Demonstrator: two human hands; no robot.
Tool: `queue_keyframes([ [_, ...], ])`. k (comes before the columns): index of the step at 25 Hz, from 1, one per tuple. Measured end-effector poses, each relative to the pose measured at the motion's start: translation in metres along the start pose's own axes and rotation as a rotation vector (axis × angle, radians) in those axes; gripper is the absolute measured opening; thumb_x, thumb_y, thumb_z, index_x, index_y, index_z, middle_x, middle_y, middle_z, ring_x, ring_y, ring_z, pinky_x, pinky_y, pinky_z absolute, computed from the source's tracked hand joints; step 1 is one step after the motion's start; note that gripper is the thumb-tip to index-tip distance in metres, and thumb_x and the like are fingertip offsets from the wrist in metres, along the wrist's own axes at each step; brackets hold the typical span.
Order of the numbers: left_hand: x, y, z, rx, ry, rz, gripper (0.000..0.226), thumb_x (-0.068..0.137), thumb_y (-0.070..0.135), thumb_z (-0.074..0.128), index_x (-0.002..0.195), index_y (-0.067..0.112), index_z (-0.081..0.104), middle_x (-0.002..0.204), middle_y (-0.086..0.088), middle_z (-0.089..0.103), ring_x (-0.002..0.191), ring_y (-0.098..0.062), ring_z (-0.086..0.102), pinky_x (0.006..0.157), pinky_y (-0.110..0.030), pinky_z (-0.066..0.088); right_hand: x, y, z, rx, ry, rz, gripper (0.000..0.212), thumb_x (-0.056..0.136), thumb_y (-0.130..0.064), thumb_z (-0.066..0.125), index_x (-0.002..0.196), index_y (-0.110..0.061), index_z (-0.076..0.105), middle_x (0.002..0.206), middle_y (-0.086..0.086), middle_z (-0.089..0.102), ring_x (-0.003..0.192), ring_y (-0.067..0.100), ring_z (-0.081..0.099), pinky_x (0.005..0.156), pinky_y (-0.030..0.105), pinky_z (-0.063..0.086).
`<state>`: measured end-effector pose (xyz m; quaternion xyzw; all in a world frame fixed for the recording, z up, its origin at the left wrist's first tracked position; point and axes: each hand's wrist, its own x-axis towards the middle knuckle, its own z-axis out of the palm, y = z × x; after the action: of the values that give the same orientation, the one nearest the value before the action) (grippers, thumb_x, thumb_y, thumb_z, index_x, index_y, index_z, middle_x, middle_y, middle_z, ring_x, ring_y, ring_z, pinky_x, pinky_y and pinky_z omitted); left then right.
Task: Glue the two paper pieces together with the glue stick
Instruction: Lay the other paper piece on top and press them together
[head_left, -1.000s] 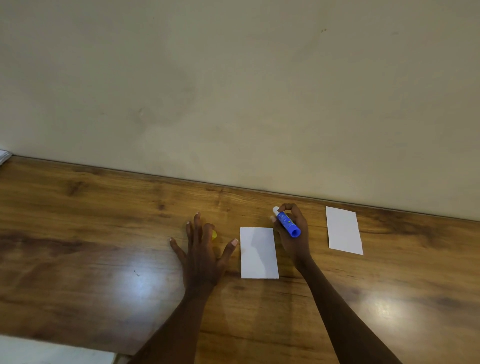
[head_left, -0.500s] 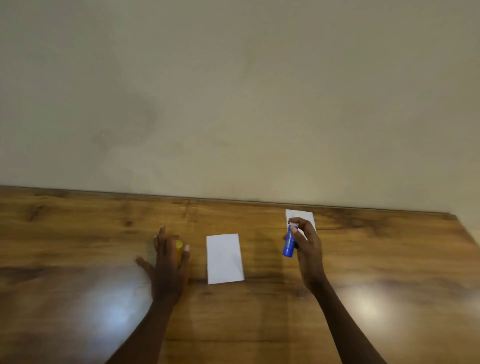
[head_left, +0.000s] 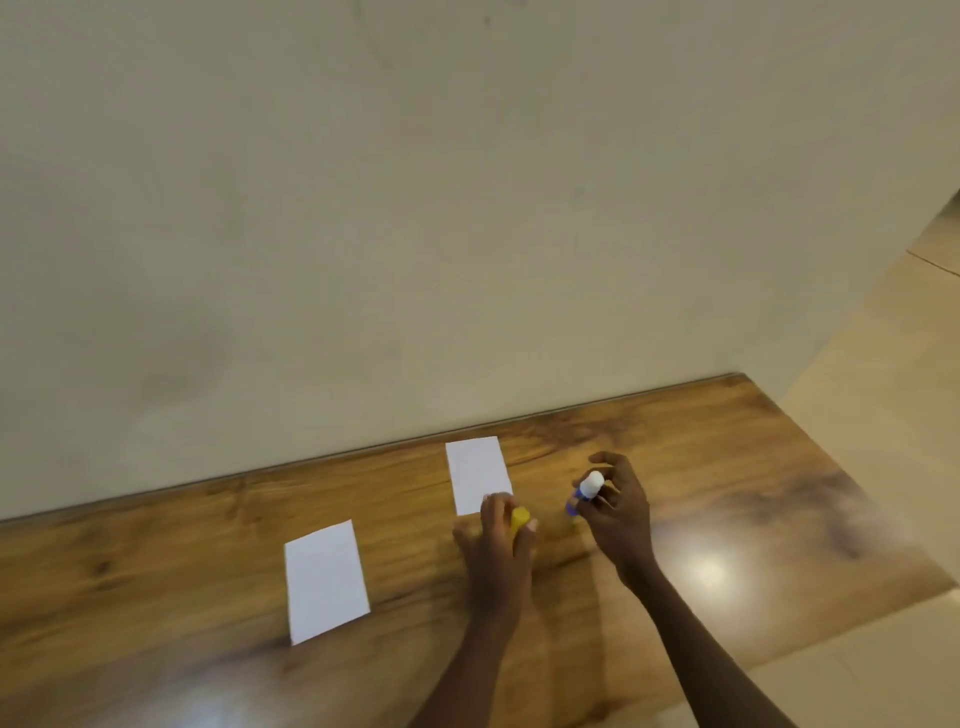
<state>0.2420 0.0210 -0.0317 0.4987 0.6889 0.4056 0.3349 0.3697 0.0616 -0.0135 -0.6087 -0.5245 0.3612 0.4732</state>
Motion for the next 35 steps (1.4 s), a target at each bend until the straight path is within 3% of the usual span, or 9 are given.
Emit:
queue_keyframes([
  [5,-0.008,-0.022,0.023,0.287,-0.045,-0.077,0.027,0.089,0.028,0.048,0.116,0.021,0.045,0.135,-0.005,0.049,0.136,-0.040,0.023,0.113,-0.049,0.015,0.000,0.027,0.002,-0.142,-0.045,-0.089,0.045,0.068,0.006,0.068,0.094,-0.026,0.049,0.088,-0.002,0.058,0.080,0.018,0.058,0.065,0.014,0.053],
  [9,-0.007,-0.022,0.022,0.334,-0.069,-0.028,0.036,0.087,0.026,0.054,0.120,0.021,0.042,0.135,-0.004,0.049,0.132,-0.030,0.034,0.116,-0.043,0.001,-0.002,0.031,-0.002,-0.161,-0.096,-0.039,0.053,0.066,0.011,0.064,0.100,-0.026,0.047,0.092,-0.003,0.057,0.090,0.025,0.059,0.071,0.024,0.051],
  [13,-0.008,-0.016,0.004,-0.053,-0.038,0.028,0.056,0.077,0.025,0.068,0.126,0.022,0.041,0.122,0.003,0.053,0.115,-0.018,0.049,0.099,-0.028,0.039,-0.009,0.020,-0.019,-0.146,0.022,-0.083,0.069,0.062,0.017,0.061,0.120,-0.017,0.044,0.120,0.008,0.052,0.114,0.024,0.047,0.094,0.036,0.042],
  [16,0.012,-0.012,-0.020,-0.122,0.236,0.069,0.035,0.084,0.017,0.060,0.117,0.010,0.050,0.110,-0.010,0.064,0.098,-0.023,0.061,0.077,-0.022,0.047,-0.011,-0.011,-0.010,-0.298,0.346,-0.389,0.051,0.065,0.006,0.053,0.114,-0.011,0.048,0.122,0.014,0.048,0.124,0.028,0.036,0.105,0.033,0.032],
  [19,0.040,-0.007,-0.043,-0.071,0.300,-0.025,0.031,0.087,0.011,0.054,0.117,0.005,0.050,0.108,-0.017,0.065,0.085,-0.025,0.063,0.070,-0.024,0.050,-0.004,-0.040,0.038,-0.489,0.225,-0.672,0.033,0.075,-0.002,0.048,0.107,-0.010,0.054,0.120,0.013,0.050,0.118,0.028,0.044,0.100,0.024,0.035],
  [22,0.057,-0.003,-0.055,-0.033,0.184,-0.171,0.039,0.085,0.004,0.053,0.123,0.007,0.046,0.123,-0.015,0.059,0.099,-0.023,0.060,0.081,-0.030,0.049,0.003,-0.039,0.090,-0.527,-0.183,-0.245,0.036,0.089,-0.011,0.048,0.124,-0.007,0.044,0.137,0.015,0.043,0.125,0.028,0.041,0.098,0.028,0.038],
  [25,0.061,-0.002,-0.055,-0.051,0.028,-0.290,0.042,0.088,0.005,0.049,0.129,0.010,0.042,0.137,-0.011,0.049,0.122,-0.028,0.049,0.093,-0.034,0.047,0.010,-0.023,0.116,-0.704,-0.182,0.220,0.059,0.086,-0.026,0.057,0.132,-0.009,0.025,0.142,0.014,0.033,0.127,0.029,0.034,0.103,0.035,0.035],
  [30,0.061,-0.004,-0.053,-0.090,-0.021,-0.340,0.039,0.089,0.013,0.051,0.128,0.010,0.044,0.136,-0.010,0.049,0.121,-0.026,0.049,0.094,-0.030,0.046,0.021,-0.026,0.121,-0.512,-0.079,0.451,0.077,0.071,-0.021,0.075,0.130,-0.005,0.028,0.133,0.018,0.043,0.120,0.033,0.045,0.095,0.037,0.043],
  [35,0.059,-0.002,-0.072,-0.243,-0.110,-0.395,0.044,0.085,0.004,0.054,0.127,0.013,0.044,0.137,-0.011,0.048,0.122,-0.027,0.048,0.095,-0.034,0.048,0.022,-0.032,0.114,-0.155,-0.016,0.440,0.036,0.081,-0.011,0.063,0.112,0.005,0.052,0.120,0.023,0.057,0.106,0.036,0.054,0.085,0.039,0.046],
])
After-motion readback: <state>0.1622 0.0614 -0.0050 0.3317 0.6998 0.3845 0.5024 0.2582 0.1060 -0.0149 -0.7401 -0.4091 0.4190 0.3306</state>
